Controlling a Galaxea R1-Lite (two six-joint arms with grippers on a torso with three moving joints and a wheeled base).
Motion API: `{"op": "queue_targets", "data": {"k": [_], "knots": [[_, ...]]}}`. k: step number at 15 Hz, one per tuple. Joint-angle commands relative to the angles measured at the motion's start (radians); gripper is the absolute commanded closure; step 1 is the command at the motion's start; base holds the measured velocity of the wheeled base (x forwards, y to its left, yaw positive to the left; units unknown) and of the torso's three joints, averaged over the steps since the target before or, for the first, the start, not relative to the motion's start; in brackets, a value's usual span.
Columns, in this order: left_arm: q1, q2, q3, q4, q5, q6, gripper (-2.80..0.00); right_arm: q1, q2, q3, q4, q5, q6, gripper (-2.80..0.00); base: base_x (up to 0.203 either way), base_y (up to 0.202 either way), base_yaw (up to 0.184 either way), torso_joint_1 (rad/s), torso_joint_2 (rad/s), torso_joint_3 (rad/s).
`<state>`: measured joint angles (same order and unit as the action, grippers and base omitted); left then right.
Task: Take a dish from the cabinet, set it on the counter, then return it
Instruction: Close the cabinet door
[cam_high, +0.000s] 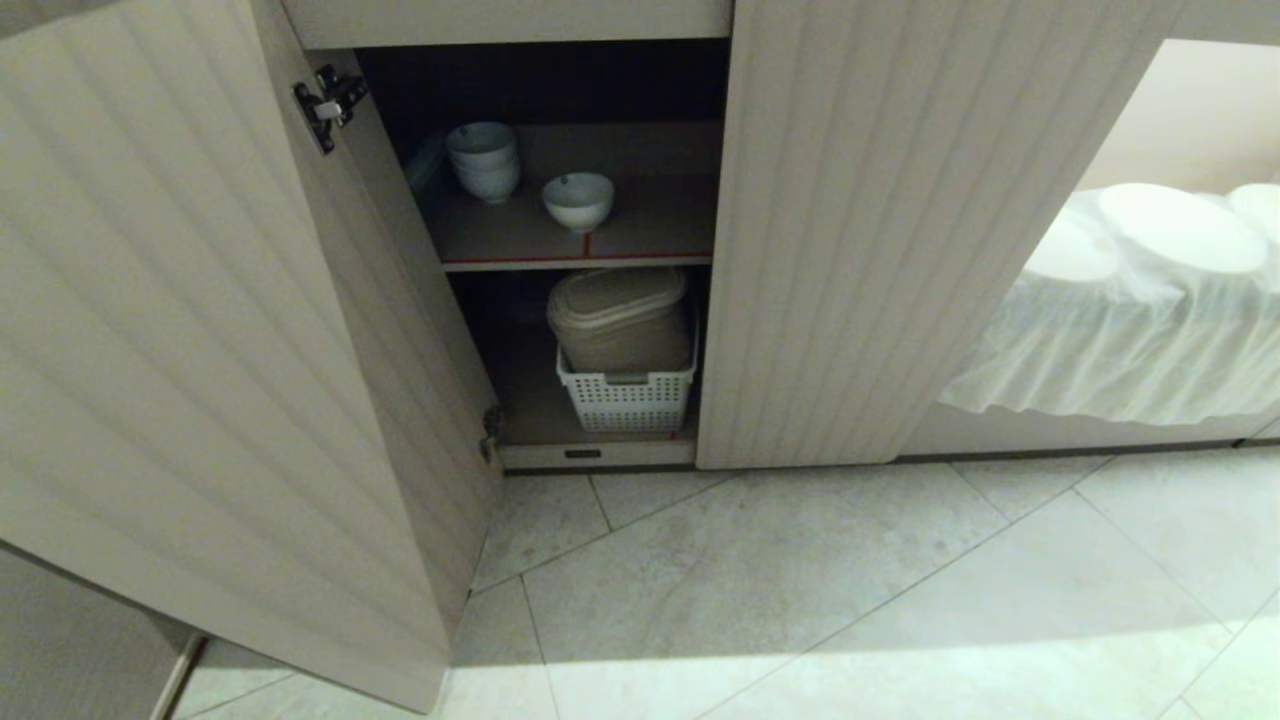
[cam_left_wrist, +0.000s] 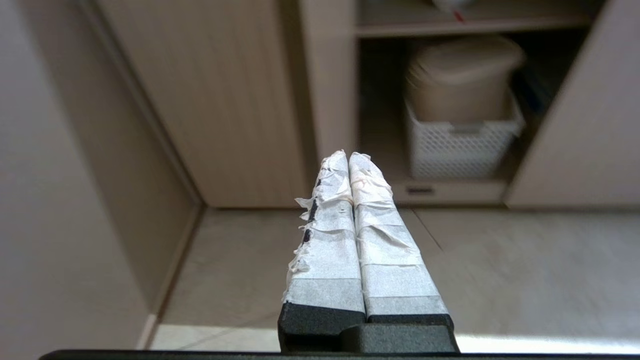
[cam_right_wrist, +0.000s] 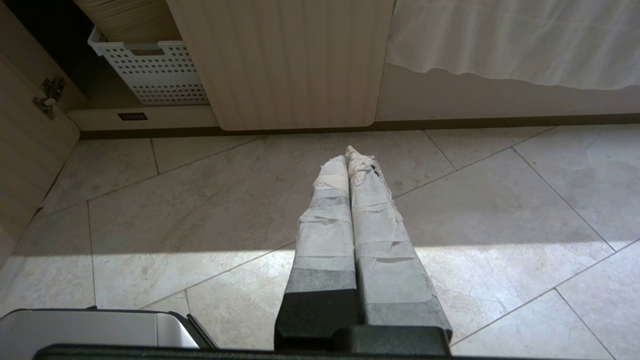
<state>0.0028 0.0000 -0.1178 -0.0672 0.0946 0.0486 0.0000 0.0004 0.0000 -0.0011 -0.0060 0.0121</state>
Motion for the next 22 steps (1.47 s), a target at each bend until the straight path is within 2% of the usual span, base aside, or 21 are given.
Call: {"op": "queue_targets", "data": {"k": [1, 3, 6, 7, 9, 11, 13, 16, 19, 22], "knots": [[0.0, 0.0, -0.036, 0.003, 0.033, 0.001, 0.0, 0.0, 0.0, 0.0, 0.0, 0.0, 0.0, 0.0, 0.0, 0.0, 0.0, 0.0, 0.0, 0.0], [0.0, 0.0, -0.059, 0.01, 0.048, 0.013, 0.0, 0.0, 0.0, 0.0, 0.001, 0.0, 0.0, 0.0, 0.0, 0.0, 0.0, 0.0, 0.0, 0.0], [0.0, 0.0, -0.094, 0.013, 0.058, 0.115, 0.0, 0.001, 0.0, 0.0, 0.0, 0.0, 0.0, 0.0, 0.0, 0.0, 0.0, 0.0, 0.0, 0.0], [0.0, 0.0, -0.103, 0.027, 0.07, 0.132, 0.0, 0.0, 0.0, 0.0, 0.0, 0.0, 0.0, 0.0, 0.0, 0.0, 0.0, 0.0, 0.0, 0.0], [0.0, 0.005, -0.157, 0.116, 0.109, 0.135, 0.0, 0.0, 0.0, 0.0, 0.0, 0.0, 0.0, 0.0, 0.0, 0.0, 0.0, 0.0, 0.0, 0.0], [0.0, 0.041, -0.222, 0.201, 0.127, 0.133, 0.0, 0.0, 0.0, 0.0, 0.0, 0.0, 0.0, 0.0, 0.0, 0.0, 0.0, 0.0, 0.0, 0.0], [0.001, 0.099, -0.252, 0.209, 0.132, 0.13, 0.0, 0.0, 0.0, 0.0, 0.0, 0.0, 0.0, 0.0, 0.0, 0.0, 0.0, 0.0, 0.0, 0.0], [0.002, 0.228, -0.316, 0.209, 0.182, 0.096, 0.0, 0.002, 0.0, 0.0, 0.0, 0.0, 0.0, 0.0, 0.0, 0.0, 0.0, 0.0, 0.0, 0.0], [0.002, 0.312, -0.359, 0.208, 0.288, 0.06, 0.0, 0.0, 0.0, 0.0, 0.0, 0.0, 0.0, 0.0, 0.0, 0.0, 0.0, 0.0, 0.0, 0.0], [0.002, 0.4, -0.394, 0.207, 0.349, 0.001, 0.0, 0.002, 0.0, 0.0, 0.0, 0.0, 0.0, 0.0, 0.0, 0.0, 0.0, 0.0, 0.0, 0.0]]}}
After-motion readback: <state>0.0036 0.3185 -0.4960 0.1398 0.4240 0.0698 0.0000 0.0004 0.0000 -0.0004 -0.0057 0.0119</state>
